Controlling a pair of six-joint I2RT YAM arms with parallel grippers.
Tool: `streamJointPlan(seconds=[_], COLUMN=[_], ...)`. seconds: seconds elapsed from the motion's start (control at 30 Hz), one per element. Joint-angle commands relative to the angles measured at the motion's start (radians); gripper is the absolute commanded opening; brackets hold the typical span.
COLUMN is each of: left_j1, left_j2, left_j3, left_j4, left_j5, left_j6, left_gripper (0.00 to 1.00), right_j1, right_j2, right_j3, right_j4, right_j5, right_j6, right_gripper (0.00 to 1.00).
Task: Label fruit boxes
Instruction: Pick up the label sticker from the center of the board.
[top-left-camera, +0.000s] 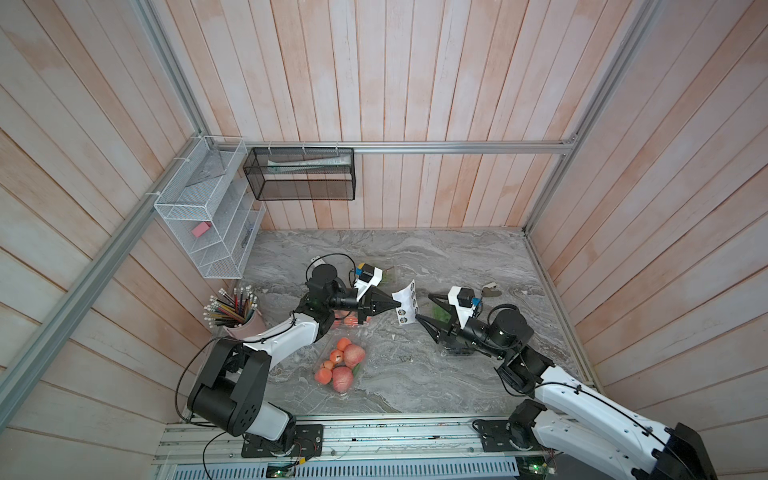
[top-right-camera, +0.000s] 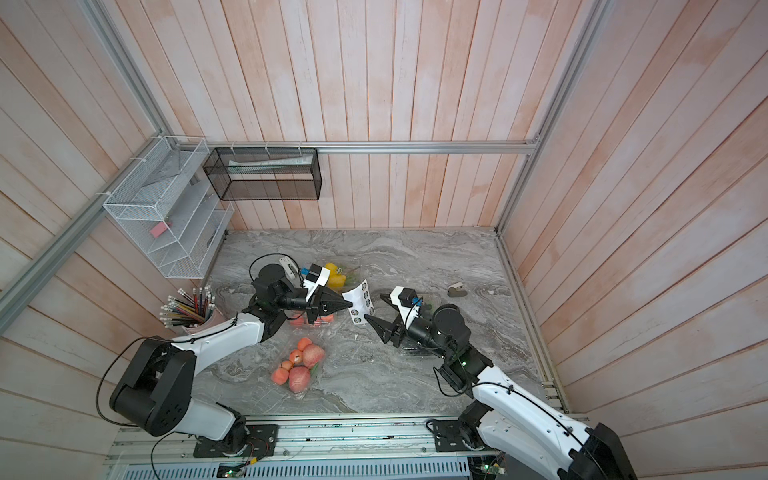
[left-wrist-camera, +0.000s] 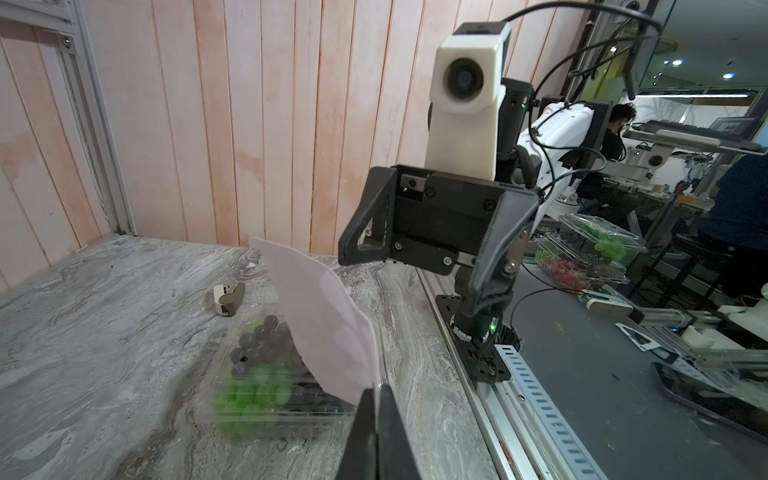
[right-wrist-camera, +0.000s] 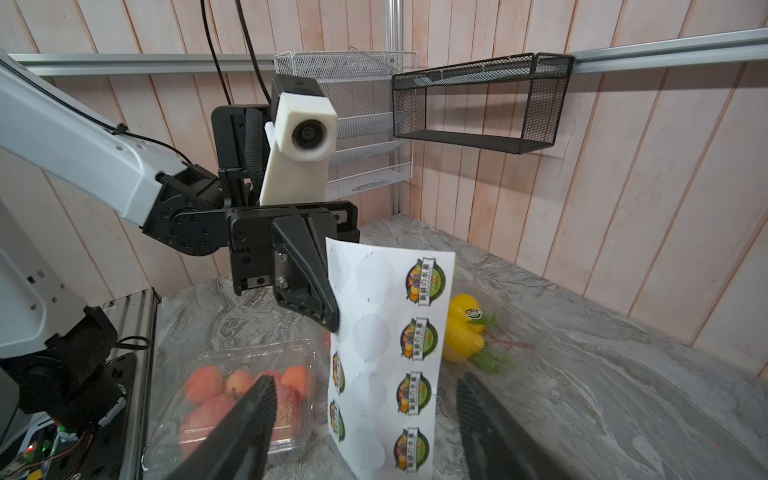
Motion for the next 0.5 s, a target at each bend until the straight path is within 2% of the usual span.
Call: streamJointPlan(seconds=[0.0, 0.2, 0.33, 0.47], left_j1=[-0.009, -0.036, -0.050, -0.057], left_j2=[-0.035, -0.068, -0.069, -0.069], left_j3=[0.043, 0.080, 0.076, 0.079], left_j4=[-0.124, -0.300, -0.289, -0.288], left_j5=[0.035, 0.042, 0.051, 0.064], left_j6=[0.115, 0.280, 0.278, 0.273], left_gripper=[0.00, 0.00, 0.00, 0.00], right_j1=[-0.048, -0.127, -0.127, -0.127], right_j2=[-0.040, -0.001, 0.095, 0.168], right_j3=[0.030, 0.111, 0.178, 0.223], right_j4=[-0.184, -0.284, -0.318, -0.340], right_j5=[-0.099, -0.263, -0.387, -0.449], right_j6=[-0.076, -0.102, -0.111, -0.143], right_gripper=[0.73, 0.74, 0.72, 0.71])
